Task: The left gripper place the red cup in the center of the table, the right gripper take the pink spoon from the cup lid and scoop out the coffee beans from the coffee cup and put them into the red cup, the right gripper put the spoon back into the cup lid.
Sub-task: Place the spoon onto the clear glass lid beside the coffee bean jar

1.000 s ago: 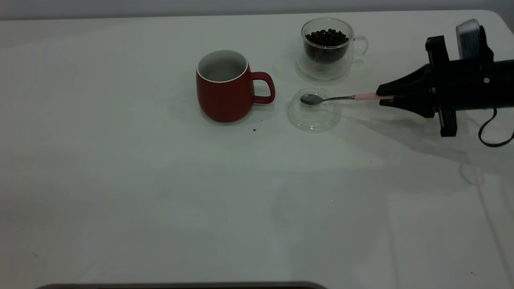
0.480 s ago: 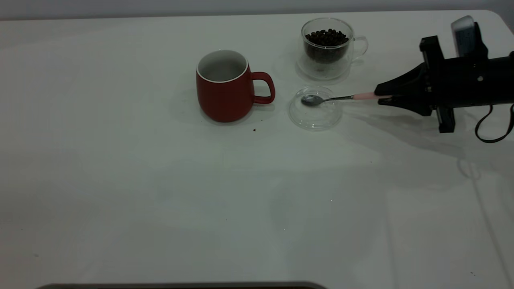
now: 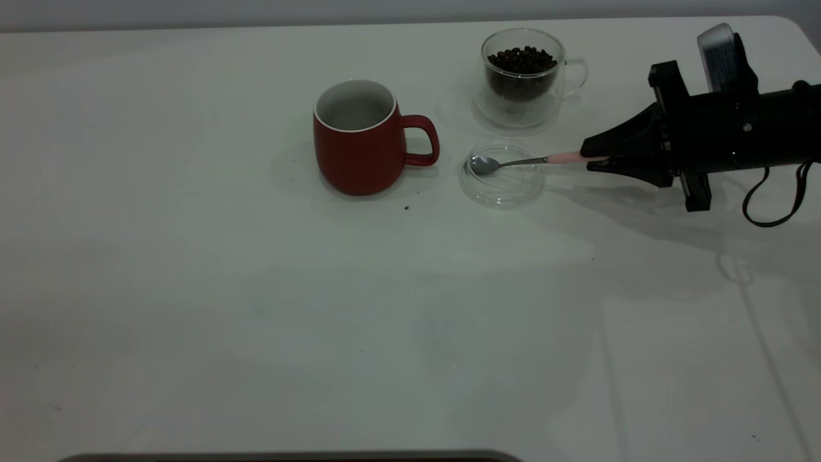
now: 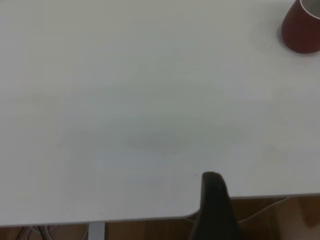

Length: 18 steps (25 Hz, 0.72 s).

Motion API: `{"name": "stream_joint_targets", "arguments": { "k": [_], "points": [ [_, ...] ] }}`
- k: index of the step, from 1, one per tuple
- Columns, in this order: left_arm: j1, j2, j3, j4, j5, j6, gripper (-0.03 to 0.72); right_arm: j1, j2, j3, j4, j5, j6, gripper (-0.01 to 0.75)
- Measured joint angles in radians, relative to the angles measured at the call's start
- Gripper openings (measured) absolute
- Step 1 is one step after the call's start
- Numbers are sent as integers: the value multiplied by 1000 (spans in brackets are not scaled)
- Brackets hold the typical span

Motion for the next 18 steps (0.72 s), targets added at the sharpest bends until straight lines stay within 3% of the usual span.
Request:
{"name": "stream_joint_targets", "arguments": {
  "k": [4, 12, 14, 18],
  "points": [
    [0, 0, 0, 0, 0, 0, 588, 0, 0, 0, 0, -6, -2, 195],
    [0, 0, 0, 0, 0, 0, 588, 0, 0, 0, -1, -10, -2, 580],
    [0, 0, 0, 0, 0, -1, 588, 0, 0, 0, -11, -10, -2, 628],
    [0, 0, 0, 0, 0, -1, 588, 0, -6, 0, -52, -21, 22, 642]
  ]
}}
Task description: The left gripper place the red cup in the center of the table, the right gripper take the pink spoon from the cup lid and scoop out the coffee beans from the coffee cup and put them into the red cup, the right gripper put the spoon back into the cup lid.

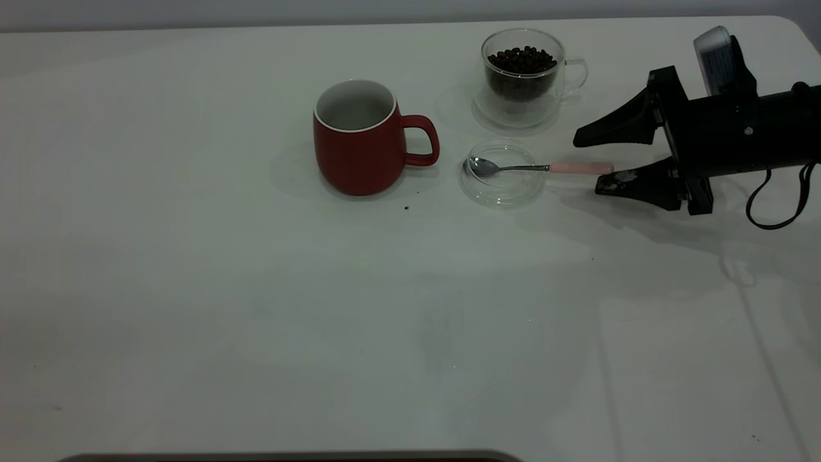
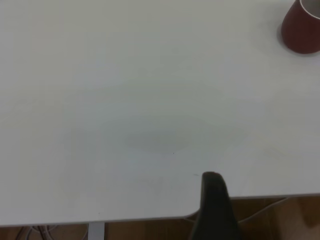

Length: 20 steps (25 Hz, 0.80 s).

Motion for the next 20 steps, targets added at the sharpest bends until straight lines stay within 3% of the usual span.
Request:
{"name": "stream_joint_targets", "arguments": {
  "k": [4, 12, 20],
  "points": [
    [0, 0, 0, 0, 0, 0, 588, -5, -31, 0, -105, -44, 86, 641],
    [0, 0, 0, 0, 0, 0, 588, -44, -248, 0, -486, -58, 346, 622],
    [0, 0, 0, 0, 0, 0, 588, -22, -625, 17, -1059, 42, 850, 603]
  ]
}}
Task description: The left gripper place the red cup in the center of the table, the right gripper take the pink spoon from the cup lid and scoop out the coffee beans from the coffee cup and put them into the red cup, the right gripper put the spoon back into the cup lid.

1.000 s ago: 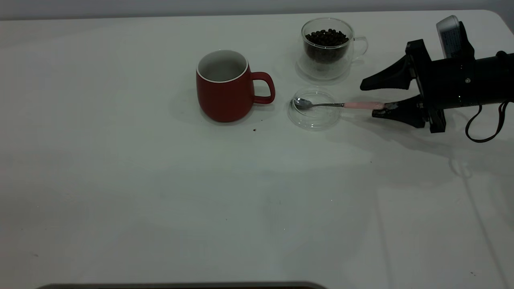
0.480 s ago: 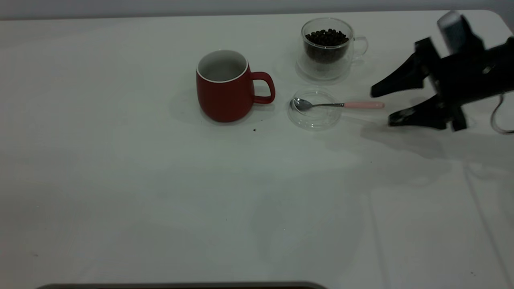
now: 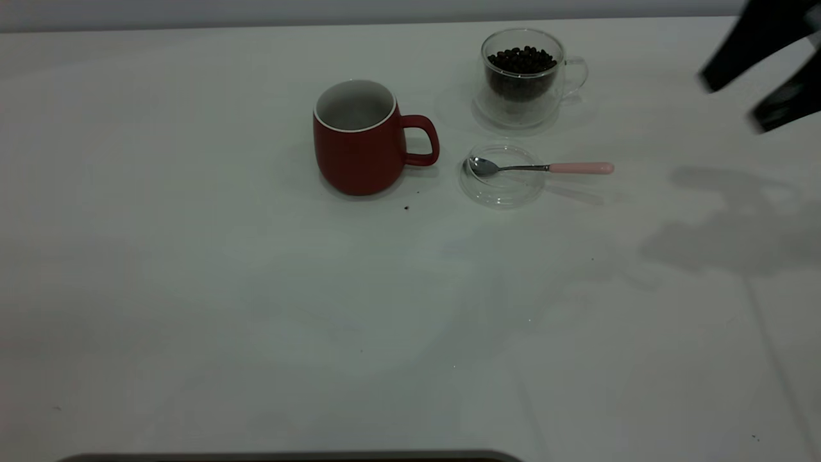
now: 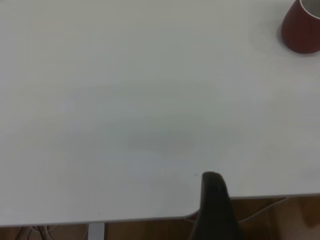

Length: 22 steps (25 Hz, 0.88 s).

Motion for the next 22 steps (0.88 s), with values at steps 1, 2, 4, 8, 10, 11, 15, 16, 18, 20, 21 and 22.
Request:
{"name": "stream_joint_targets", "arguments": {
  "k": [1, 2, 4, 8, 10, 11, 15, 16, 18, 20, 21, 22],
  "points": [
    [0, 0, 0, 0, 0, 0, 588, 12, -51, 13, -60, 14, 67, 602],
    [0, 0, 0, 0, 0, 0, 588, 29, -113, 24, -131, 32, 120, 600],
    [0, 0, 0, 0, 0, 0, 588, 70, -243, 53, -259, 75, 219, 595],
    [0, 0, 0, 0, 0, 0, 588, 146, -482, 96, -438, 169, 295, 588],
    [0, 0, 0, 0, 0, 1, 588, 167, -612, 132, -509, 184, 306, 588],
    [0, 0, 0, 0, 0, 1, 588, 170, -677, 157, -535, 190, 310, 588],
    [0, 0, 0, 0, 0, 1, 588, 170, -933, 273, -579, 217, 315, 587],
    [0, 0, 0, 0, 0, 1, 588, 170, -988, 298, -584, 220, 322, 587],
    [0, 0, 0, 0, 0, 1, 588, 170, -1112, 351, -604, 230, 347, 587],
    [0, 0, 0, 0, 0, 1, 588, 170, -1207, 396, -629, 245, 371, 587],
    [0, 0, 0, 0, 0, 1, 588, 170, -1248, 419, -638, 252, 379, 587],
    [0, 0, 0, 0, 0, 1, 588, 170, -1284, 439, -644, 255, 384, 587]
  ]
}}
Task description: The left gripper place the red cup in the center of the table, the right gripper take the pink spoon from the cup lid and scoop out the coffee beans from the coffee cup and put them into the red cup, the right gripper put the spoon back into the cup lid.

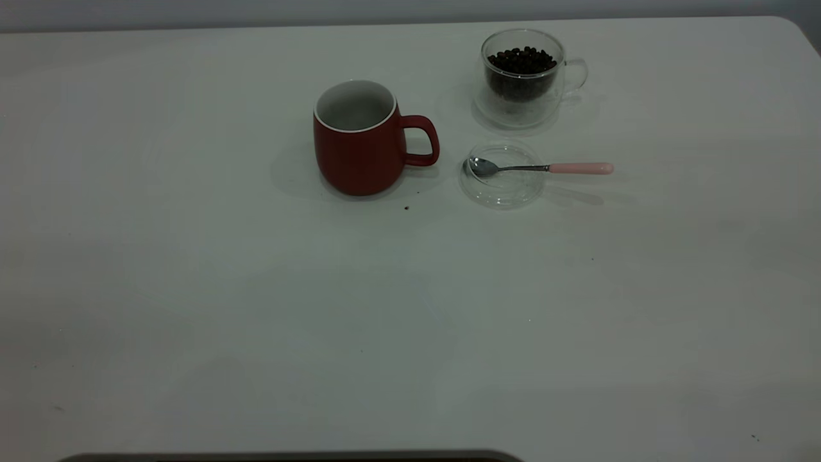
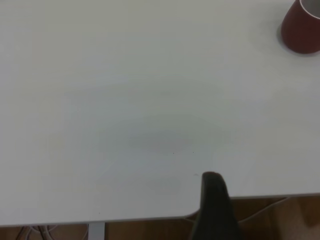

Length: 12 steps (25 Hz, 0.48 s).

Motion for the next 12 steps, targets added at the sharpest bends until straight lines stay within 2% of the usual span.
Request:
{"name": "stream_joint_targets", "arguments": {
  "k": [12],
  "points": [
    [0, 0, 0, 0, 0, 0, 588, 0, -221, 172, -6, -132, 4, 587]
  ]
}}
